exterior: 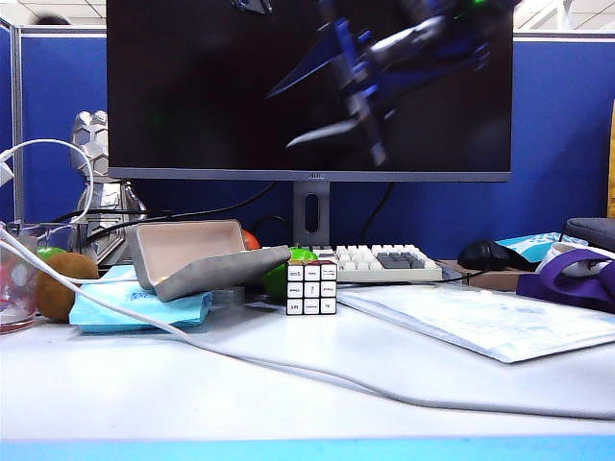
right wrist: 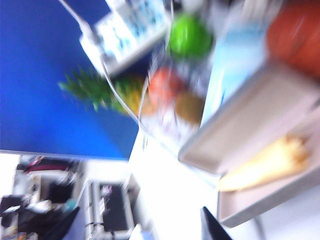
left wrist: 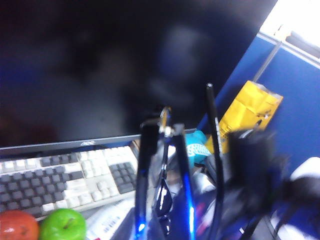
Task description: Pick up the glasses, fold the temples of the glasses, place the glasses into the glasses case, and finally close the glasses case.
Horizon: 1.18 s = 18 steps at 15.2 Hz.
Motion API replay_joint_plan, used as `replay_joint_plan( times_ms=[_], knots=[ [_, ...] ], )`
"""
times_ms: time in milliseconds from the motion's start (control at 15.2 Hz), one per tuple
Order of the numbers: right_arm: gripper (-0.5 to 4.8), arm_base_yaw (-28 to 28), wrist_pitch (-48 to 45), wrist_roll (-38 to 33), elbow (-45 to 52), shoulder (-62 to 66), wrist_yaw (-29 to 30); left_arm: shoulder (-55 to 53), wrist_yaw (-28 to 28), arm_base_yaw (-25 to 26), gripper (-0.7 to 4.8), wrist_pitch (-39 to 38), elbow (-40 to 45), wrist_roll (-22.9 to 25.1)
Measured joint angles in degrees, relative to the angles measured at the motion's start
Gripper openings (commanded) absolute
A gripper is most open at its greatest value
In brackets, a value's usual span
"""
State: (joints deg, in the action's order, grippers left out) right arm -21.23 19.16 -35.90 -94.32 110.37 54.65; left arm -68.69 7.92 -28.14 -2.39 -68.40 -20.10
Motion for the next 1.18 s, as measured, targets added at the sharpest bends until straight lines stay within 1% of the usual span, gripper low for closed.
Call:
replay_joint_plan(
  times_ms=[66,131,262,525,591,656,919,1116,1181],
  knots=[
    [3.01,-1.1,1.1,-0.6,0.0,0.9,-1.5,0.0,-0.3,0.0,-0.06,0.0,0.0,0.0],
    [3.01,-1.9,3.4,-0.7,0.0,1.8,-4.1,0.0,-0.3,0.0,-0.06,0.0,0.0,0.0],
    [3.01,-2.5,6.9,-0.9,0.0,3.8,-8.2,0.3,-0.4,0.0,-0.06,0.0,0.0,0.1],
    [2.96,-2.8,9.5,-0.9,0.0,8.8,-8.7,0.7,-0.5,0.0,-0.06,0.0,0.0,0.1],
    [2.72,-3.0,9.5,-0.9,0.0,9.6,-8.7,0.7,-0.4,0.0,-0.06,0.0,0.0,0.1],
    [2.61,-3.4,9.4,-0.9,0.0,10.0,-8.8,0.8,-0.4,0.0,-0.06,0.0,0.0,0.1],
    [2.61,-4.0,5.6,-1.6,0.0,10.6,-12.3,0.7,-0.4,0.0,-0.06,0.0,0.0,0.1],
    [2.61,-3.8,4.2,-2.0,0.0,11.2,-12.9,0.7,-0.4,0.0,-0.06,0.0,0.0,0.2],
    [2.61,-3.9,3.5,-3.1,0.0,12.2,-12.9,0.8,-0.4,0.0,-0.06,0.0,0.0,0.2]
  ],
)
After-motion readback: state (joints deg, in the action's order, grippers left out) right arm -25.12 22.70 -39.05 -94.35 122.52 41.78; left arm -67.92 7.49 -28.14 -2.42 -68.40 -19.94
